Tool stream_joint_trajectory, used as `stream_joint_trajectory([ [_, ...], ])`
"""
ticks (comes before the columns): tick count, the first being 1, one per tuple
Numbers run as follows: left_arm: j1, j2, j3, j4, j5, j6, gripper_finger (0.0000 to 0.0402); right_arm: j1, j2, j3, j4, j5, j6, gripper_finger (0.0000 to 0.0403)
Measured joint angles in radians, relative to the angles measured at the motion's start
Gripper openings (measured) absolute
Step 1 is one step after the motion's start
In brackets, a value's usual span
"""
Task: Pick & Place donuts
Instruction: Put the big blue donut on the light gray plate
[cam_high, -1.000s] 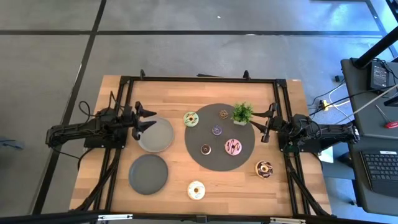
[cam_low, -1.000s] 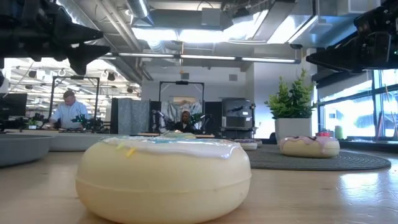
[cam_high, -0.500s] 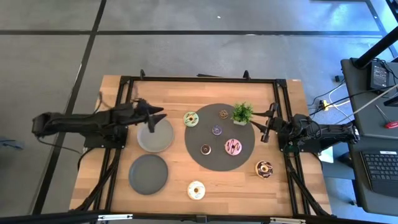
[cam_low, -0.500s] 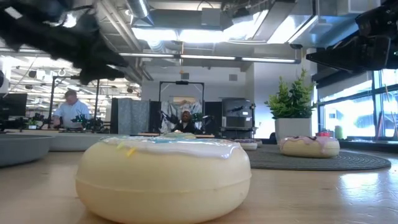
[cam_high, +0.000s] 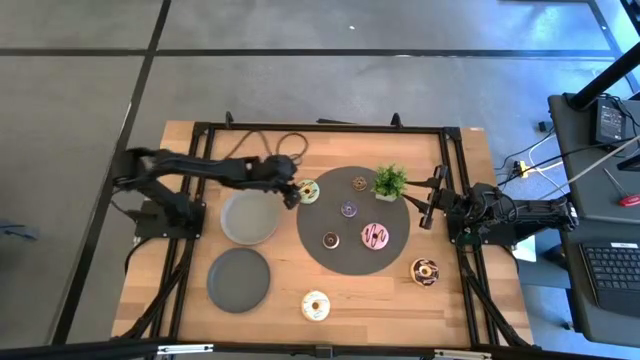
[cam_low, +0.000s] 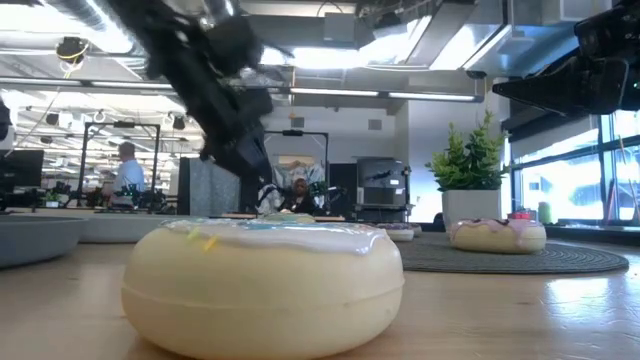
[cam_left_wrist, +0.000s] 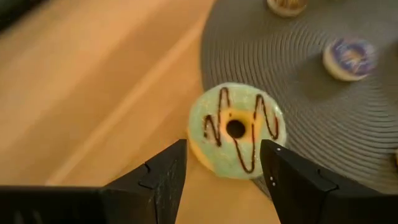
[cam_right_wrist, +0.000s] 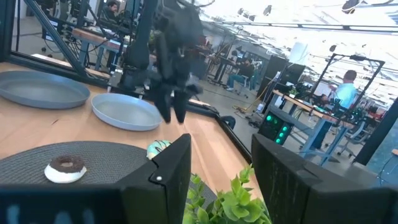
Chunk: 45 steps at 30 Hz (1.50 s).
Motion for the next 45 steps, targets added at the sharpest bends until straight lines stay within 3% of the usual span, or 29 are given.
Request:
stream_joint_trajectory([
  [8, 0.028, 0.201, 0.088, 0.003, 0.003, -0.008, 0.0198, 0.000, 0.000, 0.000, -0.001, 0.000, 0.000, 0.0168],
  [16, 0.027, 0.236, 0.104, 0.008, -0.001, -0.026, 0.0193, 0.000, 0.000, 0.000, -0.009, 0.000, 0.000, 0.0168],
  [28, 0.035, 0.213, 0.108, 0.015, -0.011, -0.016, 0.0083, 0.000, 0.000, 0.000, -0.009, 0.000, 0.001, 0.0168],
  [31, 0.040, 0.162, 0.109, -0.018, 0.023, 0.007, 0.0058, 0.000, 0.000, 0.000, -0.010, 0.000, 0.001, 0.0168],
  [35, 0.040, 0.024, 0.109, -0.192, 0.065, 0.006, 0.0039, 0.000, 0.000, 0.000, -0.012, 0.000, 0.002, 0.0168],
  [40, -0.012, -0.181, 0.079, -0.454, -0.018, -0.093, 0.0036, 0.000, 0.000, 0.000, -0.012, 0.000, 0.004, 0.0168],
  [45, -0.073, -0.371, -0.051, -0.511, -0.082, -0.264, 0.0039, 0.000, 0.000, 0.000, -0.024, 0.000, 0.005, 0.0168],
])
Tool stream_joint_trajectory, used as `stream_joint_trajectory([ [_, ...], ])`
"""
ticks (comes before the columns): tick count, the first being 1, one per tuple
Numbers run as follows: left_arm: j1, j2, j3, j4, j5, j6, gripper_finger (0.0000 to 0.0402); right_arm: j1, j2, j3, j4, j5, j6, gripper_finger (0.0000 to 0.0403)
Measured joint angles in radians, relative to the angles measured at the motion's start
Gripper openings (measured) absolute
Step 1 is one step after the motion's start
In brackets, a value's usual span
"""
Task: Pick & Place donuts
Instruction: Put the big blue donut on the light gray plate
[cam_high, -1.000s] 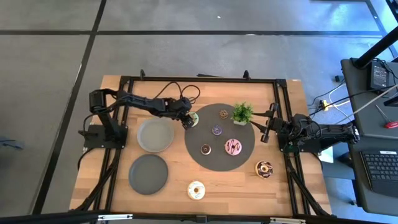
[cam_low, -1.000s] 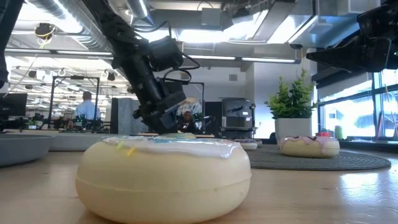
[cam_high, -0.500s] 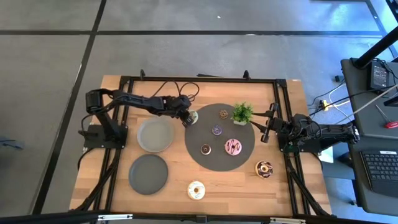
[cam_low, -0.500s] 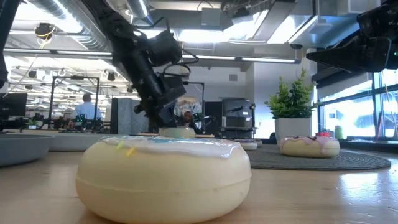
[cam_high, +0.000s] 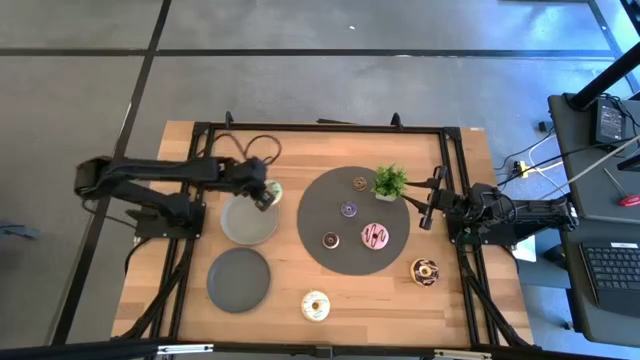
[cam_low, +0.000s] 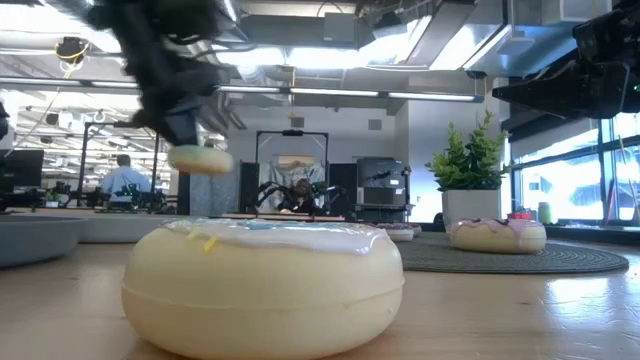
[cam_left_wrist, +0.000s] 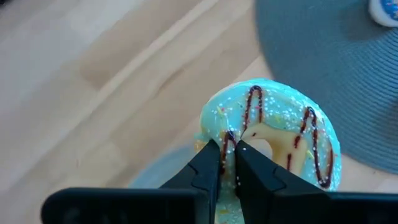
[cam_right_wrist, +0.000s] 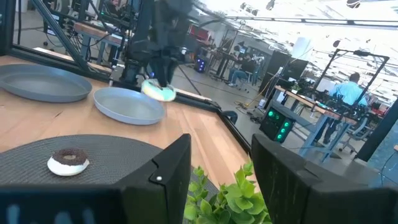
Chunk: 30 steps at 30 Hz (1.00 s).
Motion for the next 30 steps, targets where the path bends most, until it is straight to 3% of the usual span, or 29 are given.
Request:
stream_joint_trajectory([
  [10, -0.045, -0.162, -0.234, -0.002, -0.058, -0.236, 0.0035, 0.000, 0.000, 0.000, 0.000, 0.000, 0.008, 0.0168],
  [30, -0.045, -0.162, -0.292, 0.009, -0.105, -0.236, 0.0040, 0.000, 0.000, 0.000, 0.000, 0.000, 0.008, 0.0168],
])
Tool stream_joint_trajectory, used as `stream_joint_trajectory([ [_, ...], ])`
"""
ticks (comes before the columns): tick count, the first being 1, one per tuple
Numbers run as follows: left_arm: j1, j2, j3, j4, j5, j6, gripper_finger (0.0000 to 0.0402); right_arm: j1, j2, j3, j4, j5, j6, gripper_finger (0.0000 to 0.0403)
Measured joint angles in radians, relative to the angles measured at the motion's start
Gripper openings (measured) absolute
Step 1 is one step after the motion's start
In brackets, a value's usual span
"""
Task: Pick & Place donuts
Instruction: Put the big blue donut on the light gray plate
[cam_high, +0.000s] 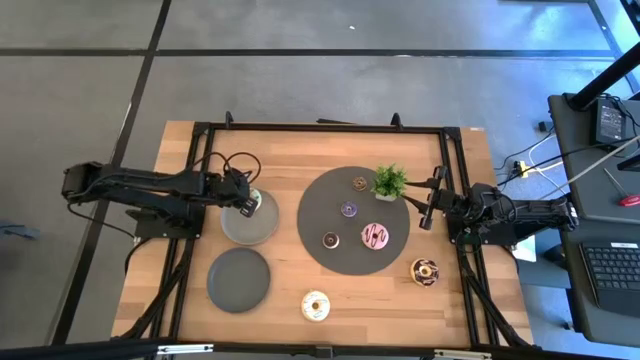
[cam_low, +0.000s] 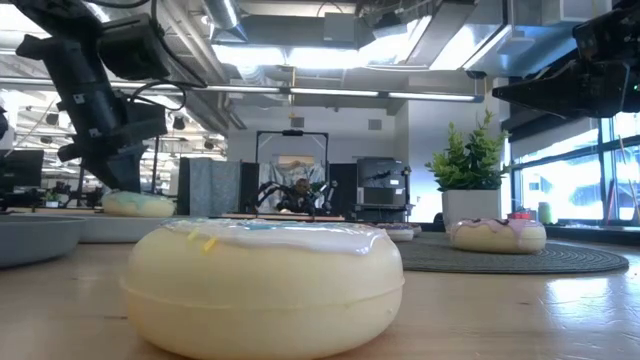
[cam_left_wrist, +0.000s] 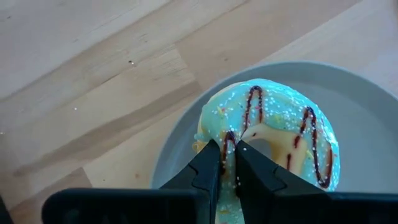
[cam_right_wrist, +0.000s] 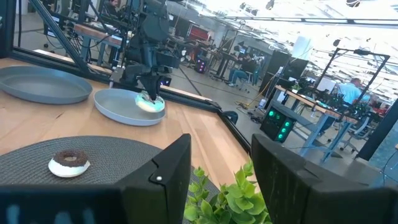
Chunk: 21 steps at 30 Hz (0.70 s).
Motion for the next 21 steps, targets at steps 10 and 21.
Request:
stream_joint_trajectory([
  [10, 0.000, 0.000, 0.000, 0.000, 0.020, 0.003, 0.0084, 0.000, 0.000, 0.000, 0.000, 0.000, 0.000, 0.0168],
  [21, 0.000, 0.000, 0.000, -0.001, 0.018, 0.003, 0.0138, 0.000, 0.000, 0.000, 0.000, 0.000, 0.000, 0.0168],
])
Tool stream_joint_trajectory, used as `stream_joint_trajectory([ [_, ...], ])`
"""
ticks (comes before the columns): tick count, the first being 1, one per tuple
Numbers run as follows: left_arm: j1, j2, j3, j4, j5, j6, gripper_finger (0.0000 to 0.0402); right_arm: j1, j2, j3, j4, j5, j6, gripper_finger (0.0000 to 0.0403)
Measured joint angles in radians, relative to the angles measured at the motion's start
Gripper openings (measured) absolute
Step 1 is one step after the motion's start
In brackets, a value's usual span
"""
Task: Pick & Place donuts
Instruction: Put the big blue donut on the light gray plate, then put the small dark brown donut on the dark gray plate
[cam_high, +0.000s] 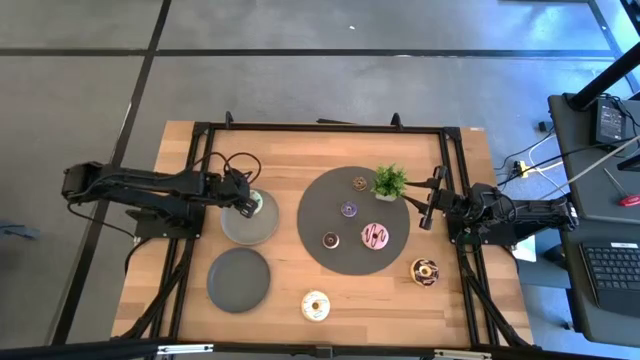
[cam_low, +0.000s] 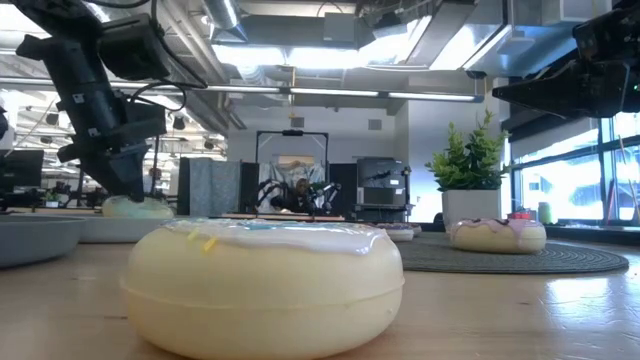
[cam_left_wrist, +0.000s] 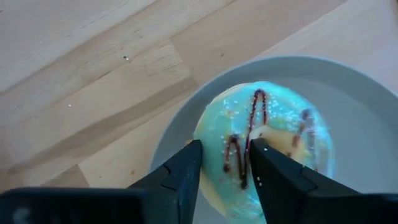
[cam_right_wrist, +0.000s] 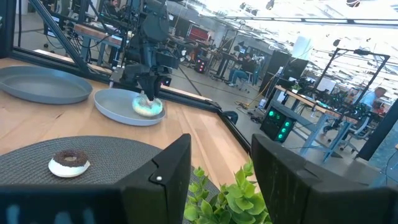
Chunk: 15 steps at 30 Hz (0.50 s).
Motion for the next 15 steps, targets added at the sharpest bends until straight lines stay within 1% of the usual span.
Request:
stream_joint_trajectory([
  [8, 0.000, 0.000, 0.003, -0.015, 0.000, 0.000, 0.0160, 0.000, 0.000, 0.000, 0.000, 0.000, 0.000, 0.0168],
  [12, 0.000, 0.000, 0.045, -0.086, -0.008, 0.000, 0.0164, 0.000, 0.000, 0.000, 0.000, 0.000, 0.000, 0.0168],
  [15, 0.000, 0.000, 0.078, -0.116, -0.032, 0.002, 0.0164, 0.000, 0.000, 0.000, 0.000, 0.000, 0.000, 0.0168],
])
